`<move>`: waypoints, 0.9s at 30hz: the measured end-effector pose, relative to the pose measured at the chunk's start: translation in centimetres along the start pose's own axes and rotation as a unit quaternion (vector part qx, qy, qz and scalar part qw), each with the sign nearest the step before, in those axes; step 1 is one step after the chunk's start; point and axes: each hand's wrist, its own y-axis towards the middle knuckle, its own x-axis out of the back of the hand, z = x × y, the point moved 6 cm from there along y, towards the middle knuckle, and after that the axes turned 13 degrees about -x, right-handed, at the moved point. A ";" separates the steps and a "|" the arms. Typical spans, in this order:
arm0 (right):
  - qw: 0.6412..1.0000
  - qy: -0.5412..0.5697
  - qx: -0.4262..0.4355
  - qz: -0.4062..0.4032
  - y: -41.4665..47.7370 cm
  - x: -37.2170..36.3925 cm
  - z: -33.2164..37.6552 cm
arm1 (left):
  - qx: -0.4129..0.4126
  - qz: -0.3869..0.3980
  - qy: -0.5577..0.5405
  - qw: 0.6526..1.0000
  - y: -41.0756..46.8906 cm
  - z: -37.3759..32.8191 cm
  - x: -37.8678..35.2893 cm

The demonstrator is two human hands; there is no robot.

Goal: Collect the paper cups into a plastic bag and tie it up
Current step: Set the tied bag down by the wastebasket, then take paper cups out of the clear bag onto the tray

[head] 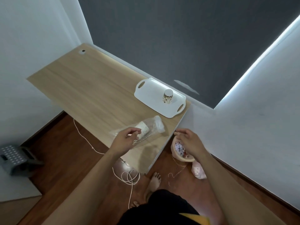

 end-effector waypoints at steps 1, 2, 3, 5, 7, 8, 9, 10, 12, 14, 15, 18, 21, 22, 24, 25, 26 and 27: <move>1.000 0.006 -0.001 0.003 0.8 -0.1 0.9 | 0.000 -0.002 0.002 1.000 0.8 -0.1 0.1; 1.000 0.008 -0.002 0.009 1.6 -0.3 1.7 | 0.000 -0.004 0.010 1.000 1.4 -0.1 0.3; 1.000 0.003 -0.007 0.014 2.4 -0.6 2.2 | 0.001 -0.006 0.018 1.000 1.9 0.0 0.5; 0.999 -0.011 -0.015 0.029 4.0 -1.6 2.8 | 0.000 -0.007 0.046 0.999 2.8 0.6 1.1; 0.998 -0.033 -0.017 0.044 5.4 -2.7 3.2 | -0.006 -0.004 0.089 0.996 3.2 0.8 1.7; 0.998 -0.042 -0.020 0.049 5.9 -3.1 3.7 | -0.007 -0.009 0.111 0.994 3.5 1.1 2.1; 0.997 -0.055 -0.018 0.051 6.5 -3.5 4.6 | -0.004 -0.017 0.131 0.991 4.0 1.6 2.4; 0.996 -0.067 -0.018 0.050 7.1 -3.8 5.2 | 0.002 -0.017 0.158 0.987 4.4 1.9 2.6; 0.995 -0.083 -0.025 0.057 8.0 -4.8 5.8 | 0.021 -0.007 0.214 0.977 5.0 3.2 2.9; 0.994 -0.086 -0.037 0.062 8.8 -5.8 5.5 | 0.062 0.020 0.250 0.966 5.4 4.5 2.5; 0.994 -0.083 -0.042 0.063 9.2 -6.4 5.3 | 0.082 0.038 0.261 0.961 5.5 5.2 2.2; 0.992 -0.076 -0.066 0.076 10.4 -7.9 4.2 | 0.121 0.085 0.278 0.949 6.0 6.7 1.1; 0.991 -0.088 -0.076 0.070 11.0 -9.0 3.3 | 0.128 0.118 0.287 0.942 6.8 8.4 0.4; 0.990 -0.094 -0.081 0.065 11.1 -9.3 2.9 | 0.127 0.131 0.289 0.940 7.0 9.2 0.3; 0.988 -0.112 -0.089 0.062 11.0 -9.9 2.1 | 0.124 0.156 0.303 0.932 7.4 10.6 0.3; 0.987 -0.117 -0.092 0.059 10.9 -10.2 1.7 | 0.118 0.168 0.315 0.926 7.8 11.1 0.4; 0.987 -0.117 -0.097 0.056 10.9 -10.5 1.2 | 0.108 0.179 0.333 0.919 8.3 11.7 0.5; 0.986 -0.117 -0.103 0.054 10.7 -10.8 0.8 | 0.096 0.187 0.353 0.912 8.9 12.0 0.8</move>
